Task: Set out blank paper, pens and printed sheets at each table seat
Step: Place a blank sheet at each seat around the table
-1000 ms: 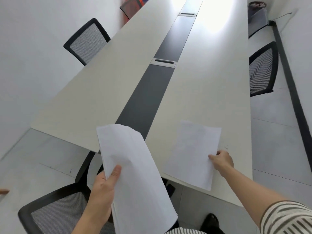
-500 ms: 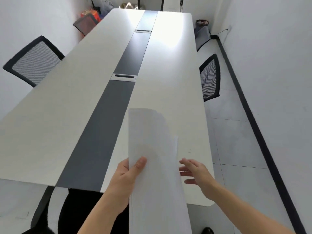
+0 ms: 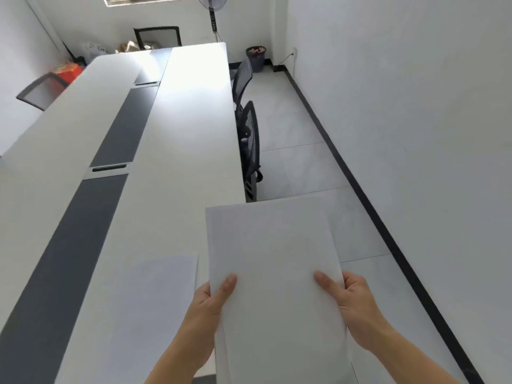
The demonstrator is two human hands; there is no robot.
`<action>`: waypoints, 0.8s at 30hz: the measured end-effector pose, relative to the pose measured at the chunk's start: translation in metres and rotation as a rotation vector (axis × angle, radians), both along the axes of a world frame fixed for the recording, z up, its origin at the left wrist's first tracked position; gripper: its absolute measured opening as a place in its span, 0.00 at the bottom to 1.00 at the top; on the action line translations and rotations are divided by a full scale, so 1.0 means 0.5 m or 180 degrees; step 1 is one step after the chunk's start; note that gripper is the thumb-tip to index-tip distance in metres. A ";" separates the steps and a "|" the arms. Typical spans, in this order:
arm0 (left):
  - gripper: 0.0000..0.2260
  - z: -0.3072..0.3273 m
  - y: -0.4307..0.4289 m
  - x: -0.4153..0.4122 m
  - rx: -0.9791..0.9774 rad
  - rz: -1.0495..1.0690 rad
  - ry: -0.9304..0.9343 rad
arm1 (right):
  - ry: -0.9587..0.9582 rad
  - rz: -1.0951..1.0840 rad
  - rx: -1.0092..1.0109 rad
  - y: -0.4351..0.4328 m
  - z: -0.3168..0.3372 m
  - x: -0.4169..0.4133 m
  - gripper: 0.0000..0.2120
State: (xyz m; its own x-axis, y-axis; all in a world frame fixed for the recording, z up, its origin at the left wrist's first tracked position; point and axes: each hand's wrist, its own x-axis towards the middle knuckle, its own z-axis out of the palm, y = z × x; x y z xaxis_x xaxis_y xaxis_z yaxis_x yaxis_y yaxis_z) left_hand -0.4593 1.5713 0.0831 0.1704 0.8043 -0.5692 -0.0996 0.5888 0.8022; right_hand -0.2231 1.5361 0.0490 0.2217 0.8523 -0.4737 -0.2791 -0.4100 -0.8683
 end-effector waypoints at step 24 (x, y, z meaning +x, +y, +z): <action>0.15 0.002 0.604 0.569 -0.0051 -0.0391 -0.0272 | -0.0480 -0.1045 0.0501 0.491 0.027 0.547 0.10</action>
